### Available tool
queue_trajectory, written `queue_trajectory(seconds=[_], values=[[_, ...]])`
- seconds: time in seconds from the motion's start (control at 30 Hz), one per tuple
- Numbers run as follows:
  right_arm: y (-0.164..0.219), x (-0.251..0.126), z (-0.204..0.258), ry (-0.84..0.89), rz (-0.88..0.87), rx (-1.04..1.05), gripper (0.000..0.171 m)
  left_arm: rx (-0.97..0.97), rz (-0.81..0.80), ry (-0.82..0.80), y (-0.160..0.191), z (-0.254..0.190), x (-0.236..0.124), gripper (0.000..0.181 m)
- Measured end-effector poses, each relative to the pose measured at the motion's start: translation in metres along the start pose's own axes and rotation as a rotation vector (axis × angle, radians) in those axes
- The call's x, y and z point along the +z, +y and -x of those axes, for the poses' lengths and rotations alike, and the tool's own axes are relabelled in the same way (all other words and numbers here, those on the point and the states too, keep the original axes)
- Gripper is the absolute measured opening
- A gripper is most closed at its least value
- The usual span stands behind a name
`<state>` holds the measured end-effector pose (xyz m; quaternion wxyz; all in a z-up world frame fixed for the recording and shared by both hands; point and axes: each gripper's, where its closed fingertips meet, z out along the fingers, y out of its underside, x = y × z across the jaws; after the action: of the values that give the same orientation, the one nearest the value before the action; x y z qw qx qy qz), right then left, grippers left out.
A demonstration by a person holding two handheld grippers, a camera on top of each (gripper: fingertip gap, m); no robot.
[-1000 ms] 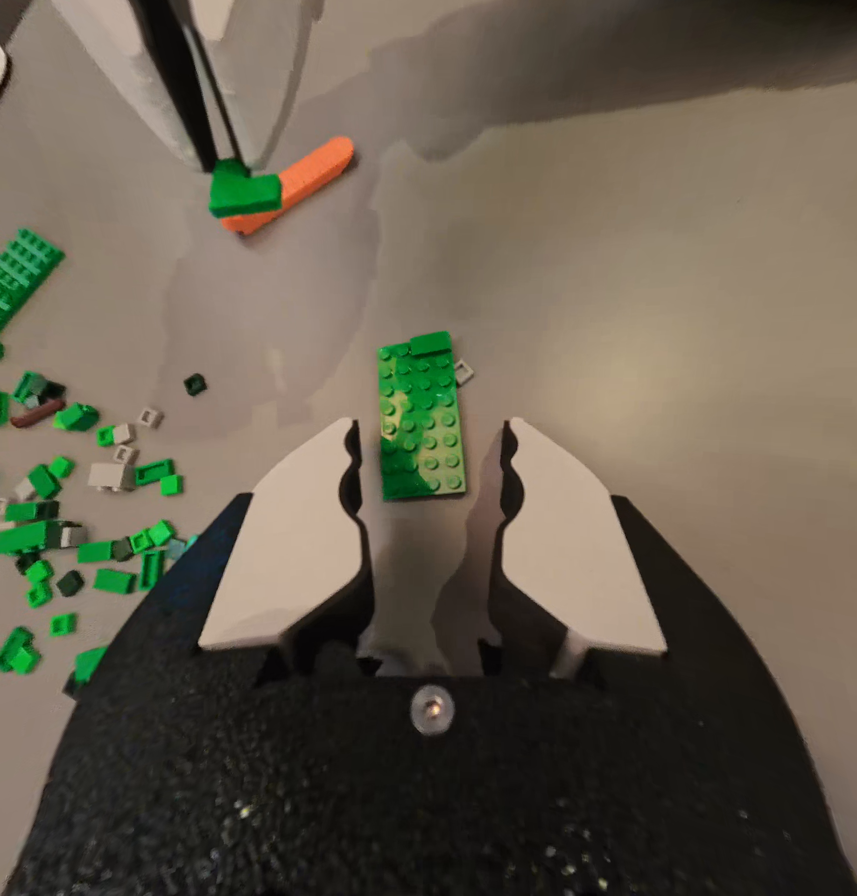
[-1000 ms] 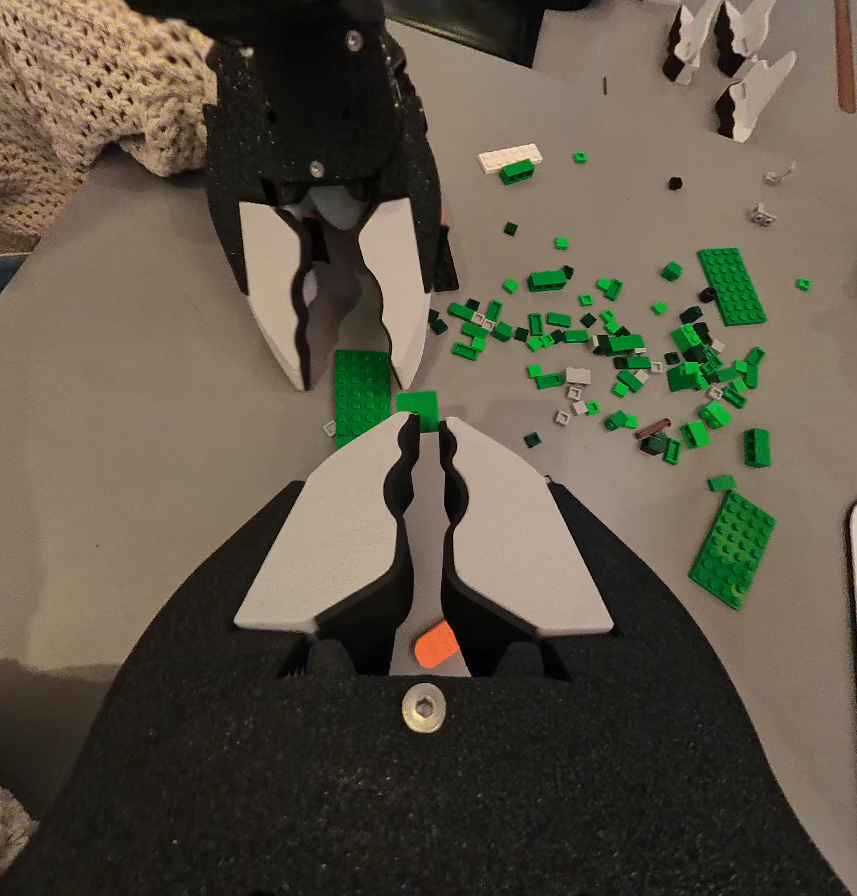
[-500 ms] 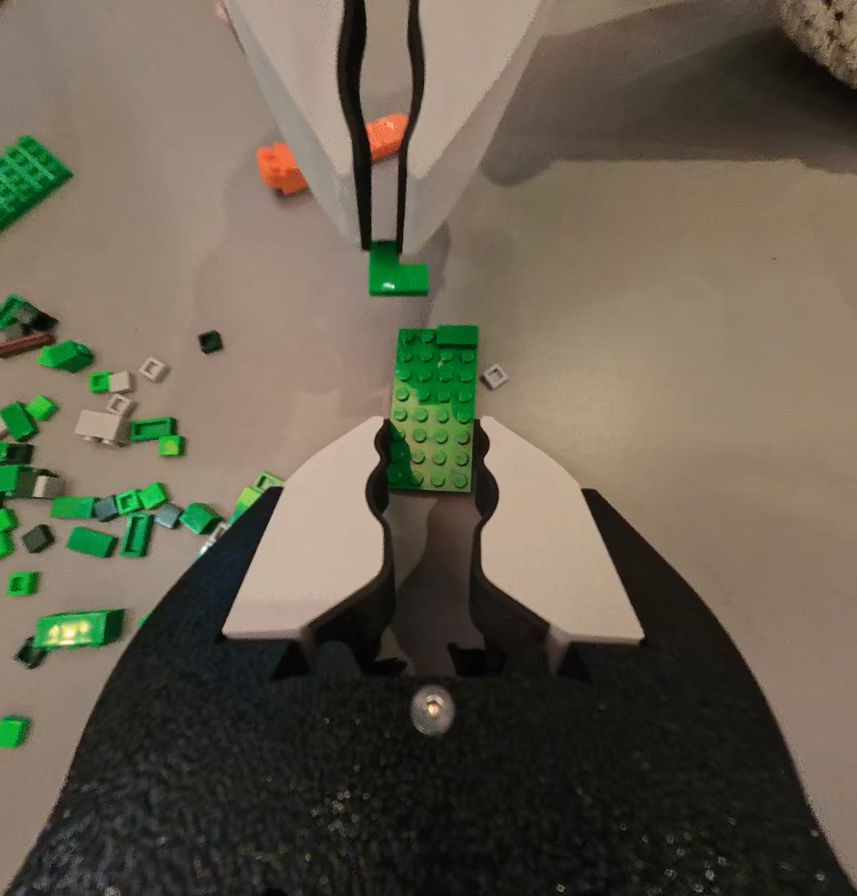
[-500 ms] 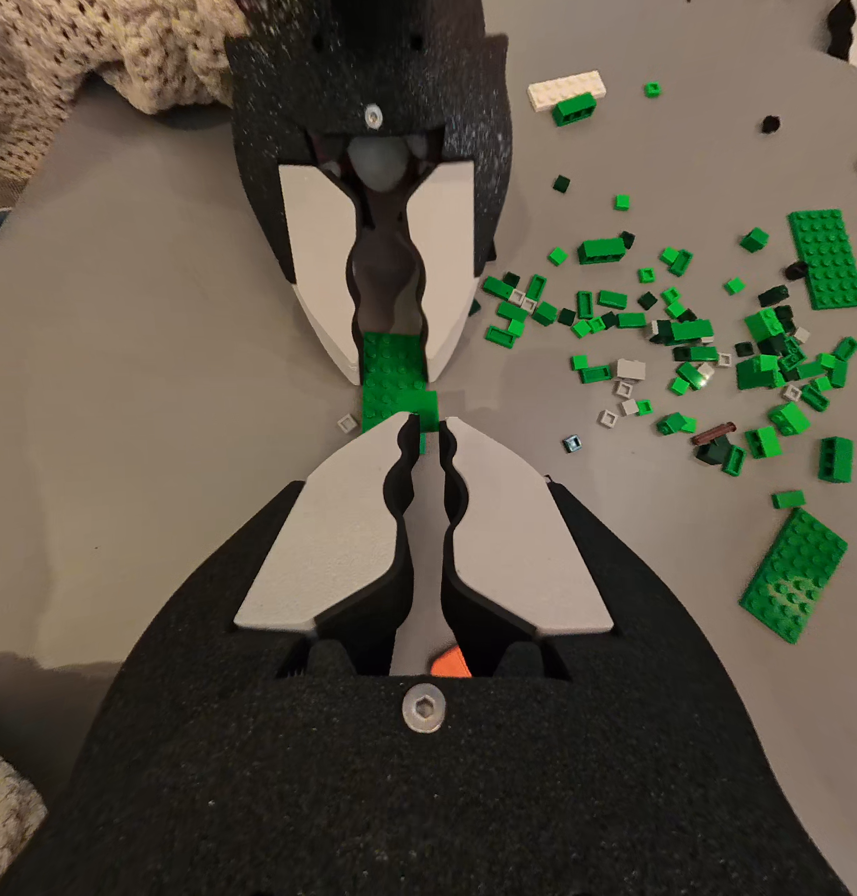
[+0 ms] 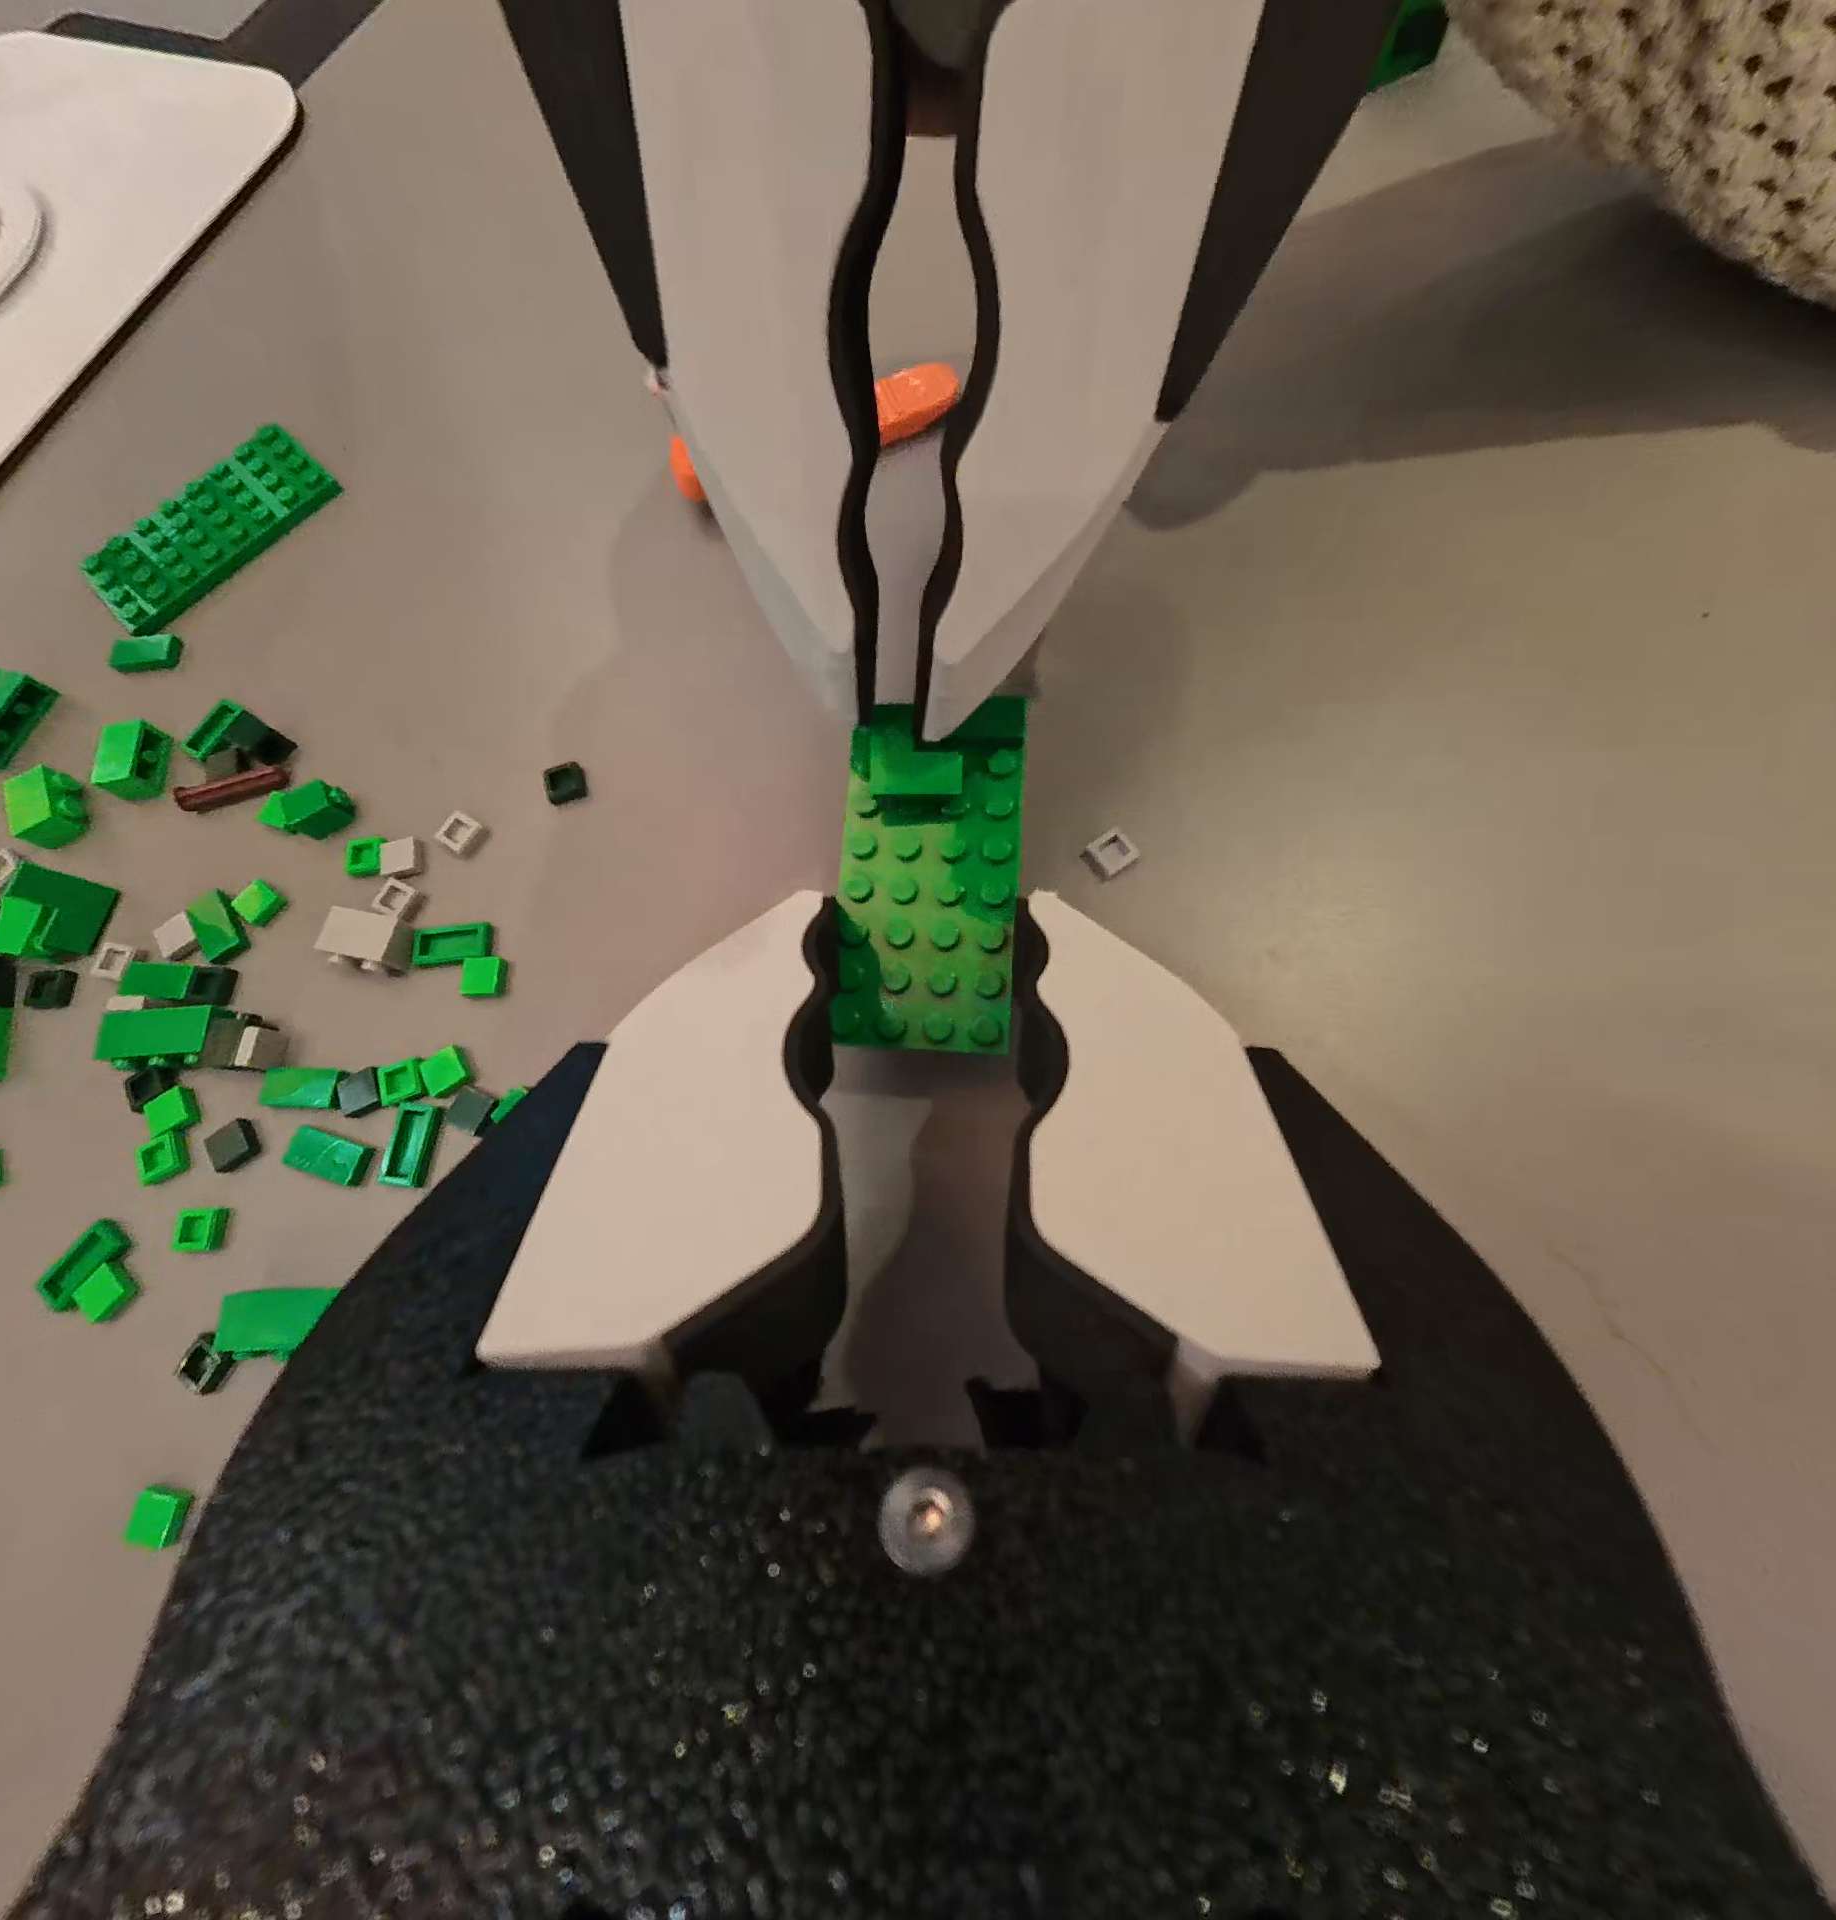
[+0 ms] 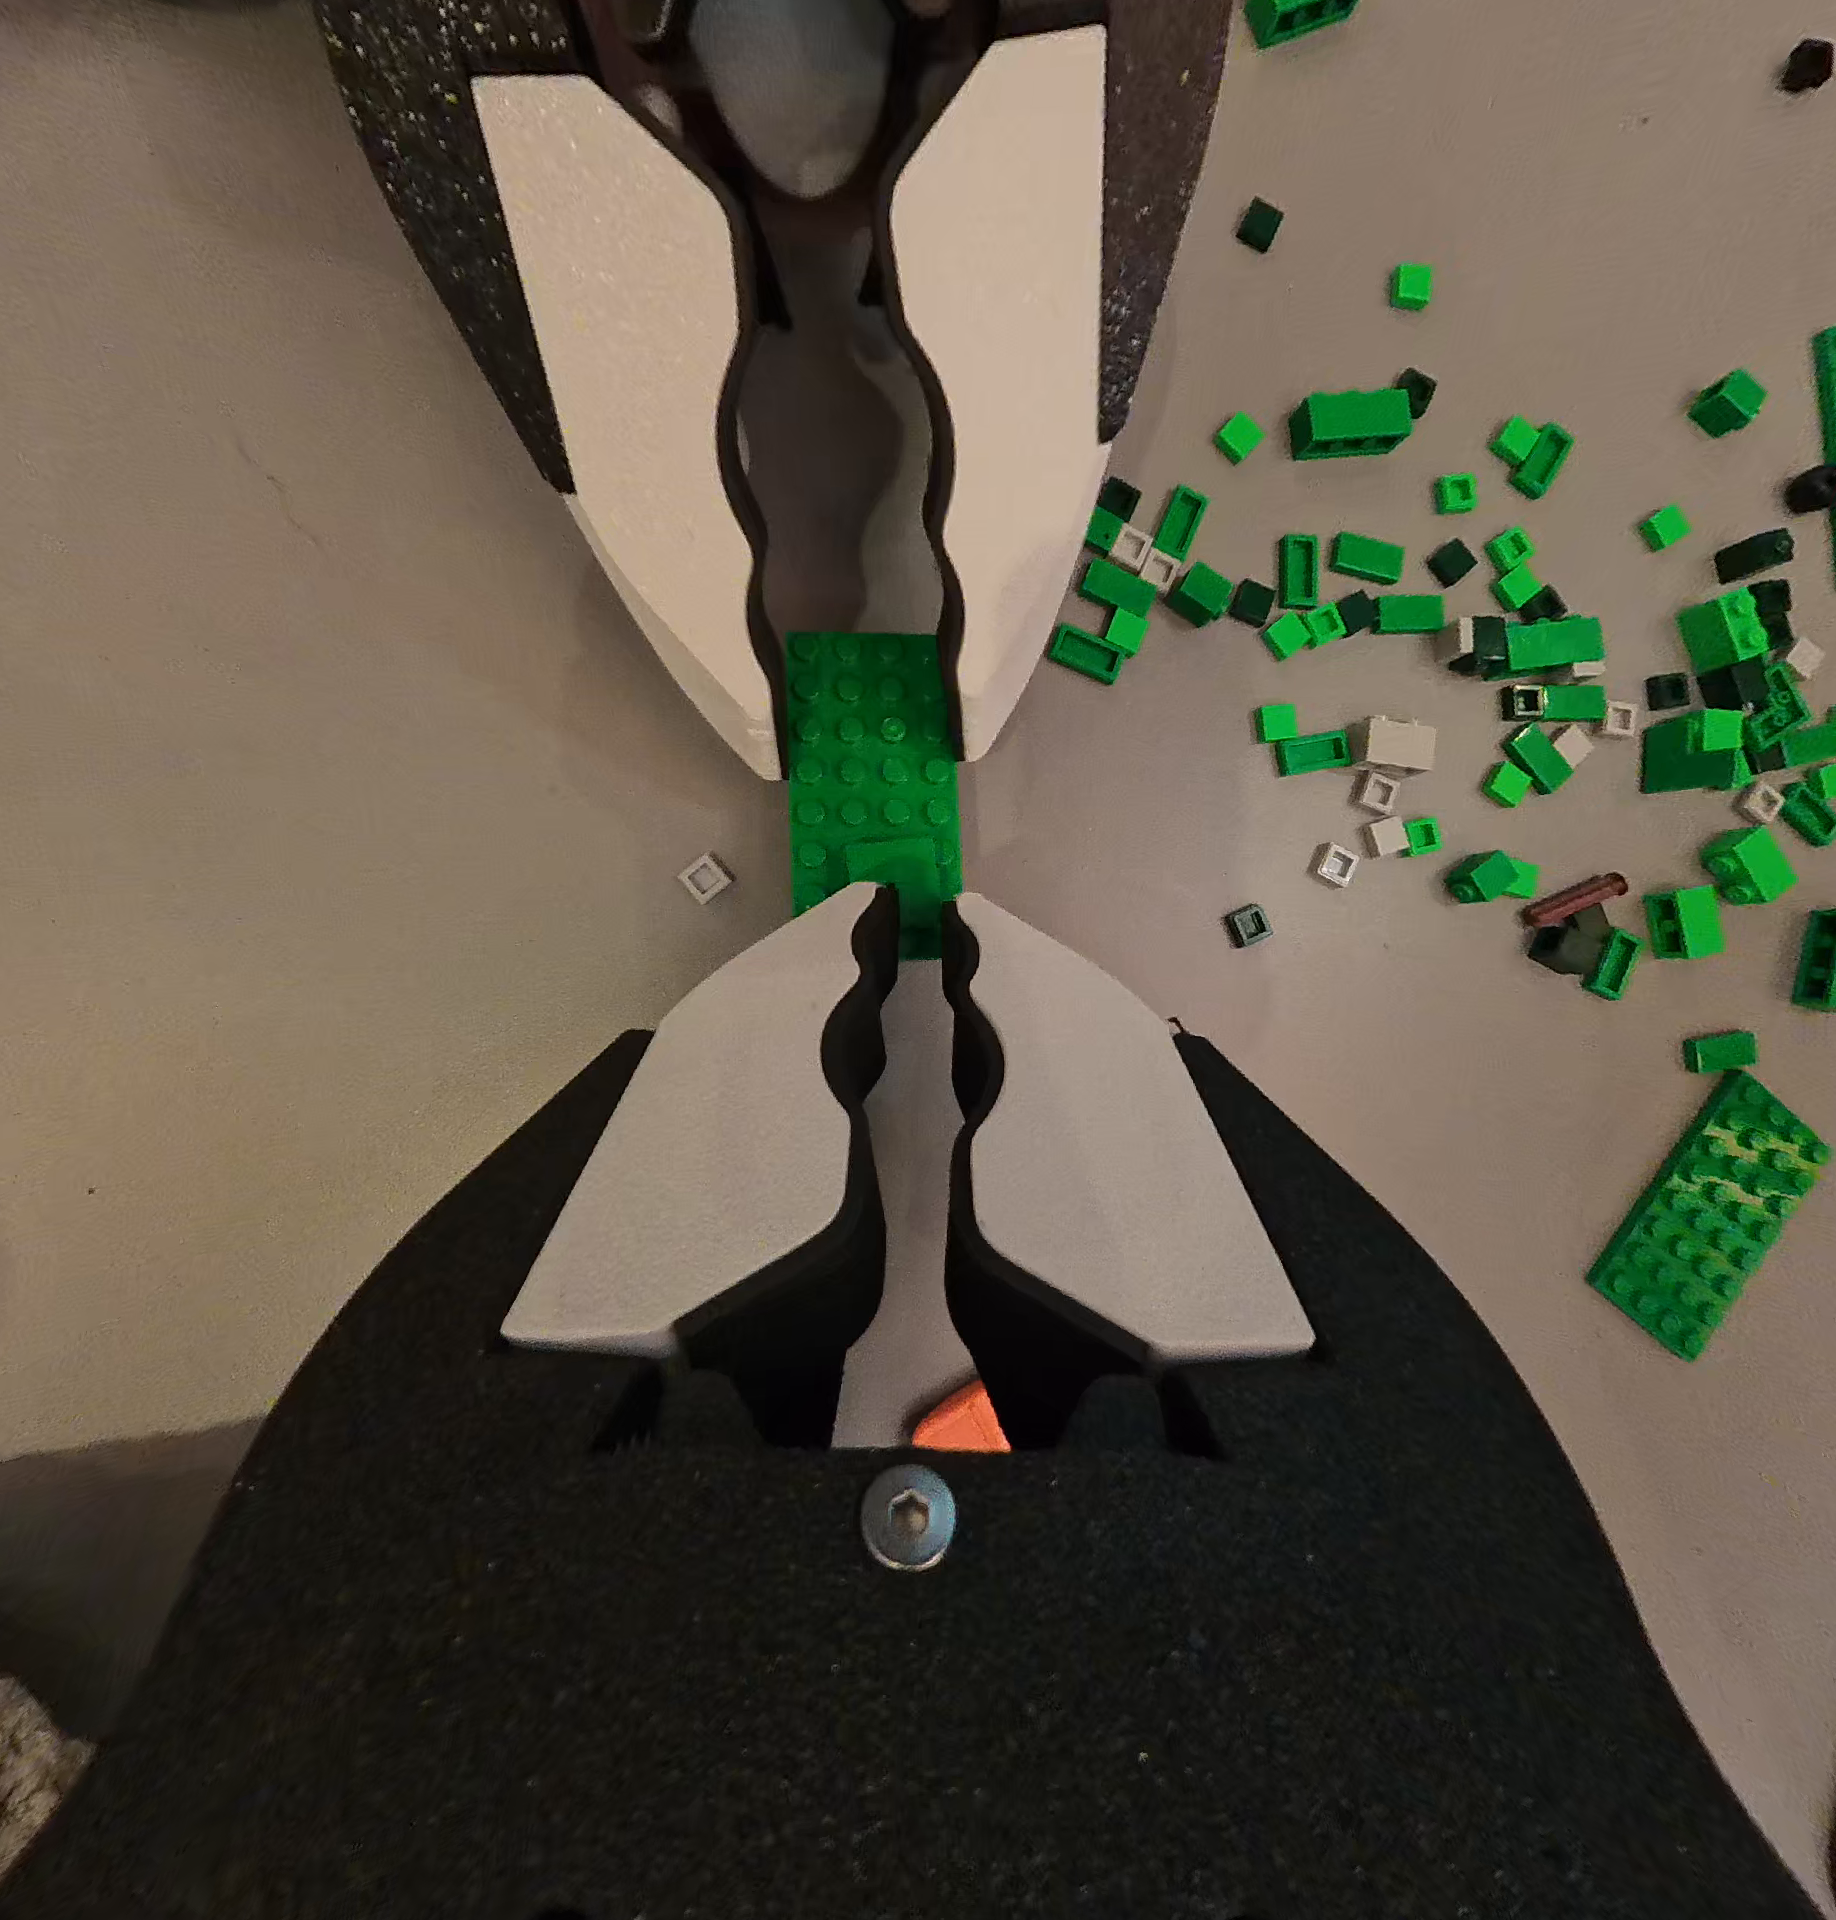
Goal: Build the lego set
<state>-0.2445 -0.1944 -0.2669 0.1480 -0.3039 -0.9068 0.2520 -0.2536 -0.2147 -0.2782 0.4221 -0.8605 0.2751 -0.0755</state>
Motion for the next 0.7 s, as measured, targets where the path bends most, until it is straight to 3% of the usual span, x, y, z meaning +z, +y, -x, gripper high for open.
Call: queue_trajectory(seconds=[0.43,0.7], values=[[0.001,0.0,0.001,0.01,0.021,-0.008,0.008,0.007,0.009,-0.012,0.002,0.002,0.0,0.031],[0.001,-0.02,-0.007,0.096,0.002,-0.017,0.013,0.003,0.006,-0.025,0.001,0.005,-0.002,0.031]])
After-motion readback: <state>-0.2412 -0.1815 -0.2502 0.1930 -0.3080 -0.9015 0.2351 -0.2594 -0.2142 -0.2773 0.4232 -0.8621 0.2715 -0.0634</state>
